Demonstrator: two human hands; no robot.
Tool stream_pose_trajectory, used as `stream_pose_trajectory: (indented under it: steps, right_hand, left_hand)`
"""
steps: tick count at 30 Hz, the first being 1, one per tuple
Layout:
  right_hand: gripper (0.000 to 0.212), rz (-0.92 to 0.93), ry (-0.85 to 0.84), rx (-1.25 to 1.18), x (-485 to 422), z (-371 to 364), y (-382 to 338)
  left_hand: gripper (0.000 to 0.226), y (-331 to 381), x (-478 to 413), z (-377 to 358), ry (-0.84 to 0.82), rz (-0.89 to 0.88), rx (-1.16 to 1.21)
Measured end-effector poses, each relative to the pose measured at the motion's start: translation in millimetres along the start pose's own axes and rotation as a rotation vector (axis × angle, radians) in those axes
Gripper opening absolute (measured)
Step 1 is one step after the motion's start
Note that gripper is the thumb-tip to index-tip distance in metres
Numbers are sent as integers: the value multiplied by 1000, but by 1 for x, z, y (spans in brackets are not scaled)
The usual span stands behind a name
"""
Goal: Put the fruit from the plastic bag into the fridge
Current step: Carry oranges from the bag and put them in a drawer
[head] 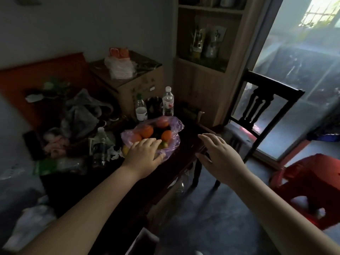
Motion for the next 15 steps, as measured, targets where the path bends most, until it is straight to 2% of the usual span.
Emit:
stream_pose_trajectory:
  steps: [6, 15]
  right_hand:
    - [58, 74, -56, -20, -37, -28, 44]
    - [57, 272, -172, -99, -87, -88, 11]
  left_hand:
    - [59, -1, -25, -29, -12, 137, 25]
    - [56, -37, -27, -42, 0, 295, 66]
Point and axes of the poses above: each hand's wrist, its own x-axis away from the middle knuckle, its own z-axis out of the back of the hand, y = z × x, the point moved 10 cm from there along -x, towards the middle knuckle, and after that the axes turned 7 degrees about x, right-handed, at the moved point
